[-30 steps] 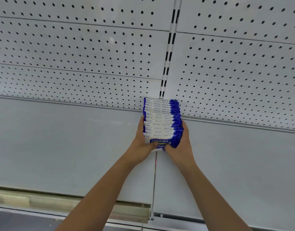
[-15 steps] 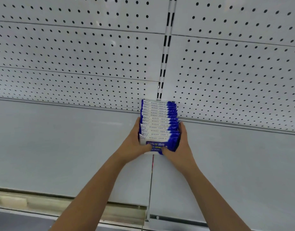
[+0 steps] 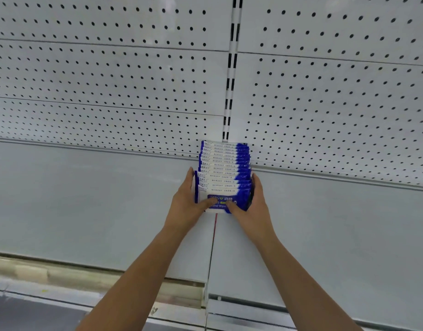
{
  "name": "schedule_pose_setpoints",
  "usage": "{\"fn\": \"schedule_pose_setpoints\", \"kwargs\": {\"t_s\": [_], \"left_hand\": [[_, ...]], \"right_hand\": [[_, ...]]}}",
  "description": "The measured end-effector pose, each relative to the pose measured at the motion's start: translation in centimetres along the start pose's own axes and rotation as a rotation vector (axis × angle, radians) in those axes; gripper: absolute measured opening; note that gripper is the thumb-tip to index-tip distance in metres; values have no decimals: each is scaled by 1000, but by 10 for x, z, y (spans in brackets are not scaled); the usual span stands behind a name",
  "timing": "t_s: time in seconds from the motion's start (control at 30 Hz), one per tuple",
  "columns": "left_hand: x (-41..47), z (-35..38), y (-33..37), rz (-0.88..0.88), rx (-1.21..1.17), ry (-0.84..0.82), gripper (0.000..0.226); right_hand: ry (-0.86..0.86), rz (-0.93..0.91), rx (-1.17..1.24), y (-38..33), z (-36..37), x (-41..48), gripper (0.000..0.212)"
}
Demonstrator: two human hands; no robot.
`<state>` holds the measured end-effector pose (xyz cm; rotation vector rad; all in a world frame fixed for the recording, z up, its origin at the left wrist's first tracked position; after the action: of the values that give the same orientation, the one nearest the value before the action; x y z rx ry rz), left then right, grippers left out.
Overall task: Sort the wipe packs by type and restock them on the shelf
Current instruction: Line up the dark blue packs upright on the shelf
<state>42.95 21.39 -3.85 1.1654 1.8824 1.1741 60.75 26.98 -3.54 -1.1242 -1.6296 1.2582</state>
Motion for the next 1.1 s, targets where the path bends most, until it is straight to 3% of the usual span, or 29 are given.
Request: {"fn": "schedule_pose_setpoints", "kwargs": {"t_s": [0.27, 0.47, 0.63, 0.9, 1.1], "left_hand": [[-24, 2, 4, -16, 39, 121, 102], [-41, -4, 7, -6, 57, 177, 101], [-68, -11, 19, 33, -8, 226, 78], [-131, 4, 39, 94, -30, 140, 64], [-181, 38, 37, 107, -102, -35, 73]], "right_hand": [[-42, 90, -32, 4, -6, -14, 98], [-35, 78, -69, -1, -21, -27, 94], [-65, 49, 11, -4, -40, -39, 83], [-137, 1, 12, -18, -54, -89, 77], [-9, 11, 59, -19, -93, -166, 76]]}}
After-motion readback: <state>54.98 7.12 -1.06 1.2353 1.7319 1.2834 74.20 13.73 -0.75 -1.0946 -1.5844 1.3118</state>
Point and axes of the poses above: each hand's wrist, its own x-axis towards the middle knuckle, its own z-axis out of the palm, y = z × x, the point moved 5 cm from there along x, towards the middle knuckle
